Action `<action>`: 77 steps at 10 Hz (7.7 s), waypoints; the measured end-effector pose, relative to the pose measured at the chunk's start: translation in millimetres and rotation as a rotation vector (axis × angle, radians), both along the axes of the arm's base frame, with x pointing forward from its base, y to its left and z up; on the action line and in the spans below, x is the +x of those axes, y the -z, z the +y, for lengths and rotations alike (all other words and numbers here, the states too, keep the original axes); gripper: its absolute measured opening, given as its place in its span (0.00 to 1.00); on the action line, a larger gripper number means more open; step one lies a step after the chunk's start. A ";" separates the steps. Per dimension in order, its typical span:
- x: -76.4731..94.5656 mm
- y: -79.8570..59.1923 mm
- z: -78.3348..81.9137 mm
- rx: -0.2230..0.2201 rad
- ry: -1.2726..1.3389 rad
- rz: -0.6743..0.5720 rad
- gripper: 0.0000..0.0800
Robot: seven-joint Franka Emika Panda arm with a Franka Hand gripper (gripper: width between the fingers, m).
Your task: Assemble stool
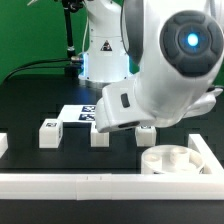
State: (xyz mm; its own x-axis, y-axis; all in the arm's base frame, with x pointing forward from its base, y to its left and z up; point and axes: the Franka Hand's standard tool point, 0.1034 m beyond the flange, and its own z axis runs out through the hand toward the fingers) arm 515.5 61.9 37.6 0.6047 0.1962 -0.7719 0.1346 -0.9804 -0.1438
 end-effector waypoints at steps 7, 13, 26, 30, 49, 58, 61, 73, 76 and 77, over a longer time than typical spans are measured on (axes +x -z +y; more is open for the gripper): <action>-1.6 4.4 -2.5 -0.161 0.117 0.009 0.81; -7.8 12.5 -6.6 -0.163 0.107 0.090 0.81; -11.6 24.4 7.7 -0.149 0.119 0.171 0.42; -10.6 23.0 7.5 -0.143 0.116 0.169 0.42; 107.4 -105.9 36.2 0.056 0.122 -0.998 0.42; 115.9 -85.1 37.4 0.106 0.154 -1.438 0.42; 114.2 -67.8 39.9 0.107 0.152 -1.426 0.42; 111.5 -53.6 41.7 0.114 0.135 -1.458 0.42; 111.2 -53.8 41.6 0.113 0.137 -1.463 0.55; 111.2 -53.8 41.6 0.113 0.135 -1.463 0.55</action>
Offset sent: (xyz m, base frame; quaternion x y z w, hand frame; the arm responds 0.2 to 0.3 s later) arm 0.0000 0.0000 0.0000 0.0000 0.0000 0.0000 1.0000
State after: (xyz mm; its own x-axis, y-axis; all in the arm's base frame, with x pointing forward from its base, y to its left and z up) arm 626.7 103.5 91.4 0.8341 0.0929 0.5438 0.1352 -0.9901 -0.0384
